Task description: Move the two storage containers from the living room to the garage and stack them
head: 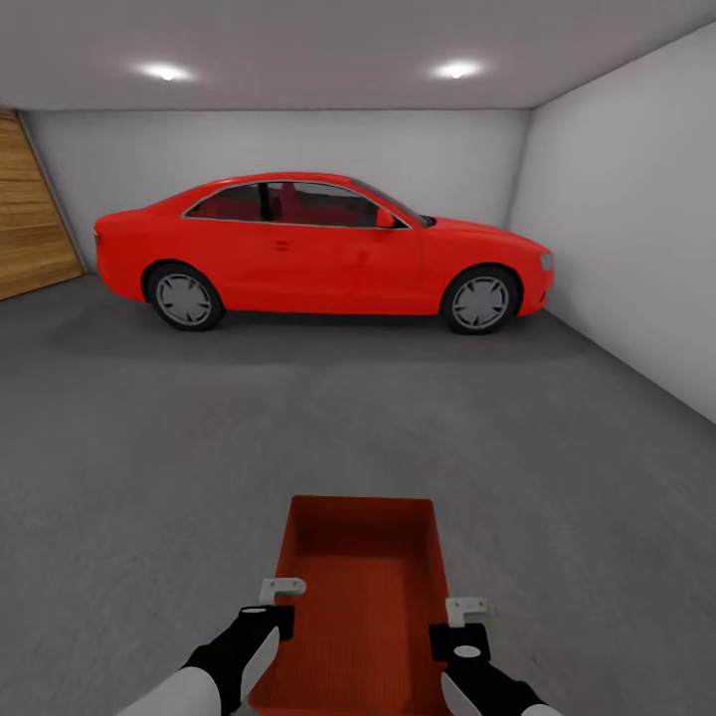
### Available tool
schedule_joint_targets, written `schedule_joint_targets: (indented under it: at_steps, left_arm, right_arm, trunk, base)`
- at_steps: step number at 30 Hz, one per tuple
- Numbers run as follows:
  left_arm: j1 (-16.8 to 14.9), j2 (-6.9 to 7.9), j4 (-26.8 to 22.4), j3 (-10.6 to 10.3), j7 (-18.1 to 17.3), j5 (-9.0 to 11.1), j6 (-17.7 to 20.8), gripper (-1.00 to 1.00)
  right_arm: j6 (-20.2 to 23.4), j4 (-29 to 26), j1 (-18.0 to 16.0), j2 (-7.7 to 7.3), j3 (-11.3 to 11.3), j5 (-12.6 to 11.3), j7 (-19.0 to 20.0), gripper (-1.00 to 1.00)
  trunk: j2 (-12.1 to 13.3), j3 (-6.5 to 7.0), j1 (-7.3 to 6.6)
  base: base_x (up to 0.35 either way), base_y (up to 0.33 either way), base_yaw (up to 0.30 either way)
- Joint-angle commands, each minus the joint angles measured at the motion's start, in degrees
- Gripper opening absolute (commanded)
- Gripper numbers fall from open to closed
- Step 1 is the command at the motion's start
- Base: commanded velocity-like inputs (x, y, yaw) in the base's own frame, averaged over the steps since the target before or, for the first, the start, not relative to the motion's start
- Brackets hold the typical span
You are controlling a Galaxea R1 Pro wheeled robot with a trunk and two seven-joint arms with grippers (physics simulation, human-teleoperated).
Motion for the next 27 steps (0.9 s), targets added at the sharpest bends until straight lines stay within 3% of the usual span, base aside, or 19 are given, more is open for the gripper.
schedule_joint_targets:
  at_steps: [1,27]
  left_arm:
    - [0.0,0.3,-0.3,-0.4,0.8,-1.4,0.5,-1.0]
    - [0.0,0.3,-0.3,-0.4,0.8,-1.4,0.5,-1.0]
  right_arm:
    - [0.0,0.7,-0.1,-0.07,-0.2,-0.8,-0.6,-1.0]
    - [0.0,0.7,-0.1,-0.03,-0.2,-0.8,-0.6,-1.0]
  trunk:
    - [0.0,-0.05,0.03]
    - [0.0,-0.05,0.03]
  base:
    - [0.321,0.0,0.0]
    - [0.321,0.0,0.0]
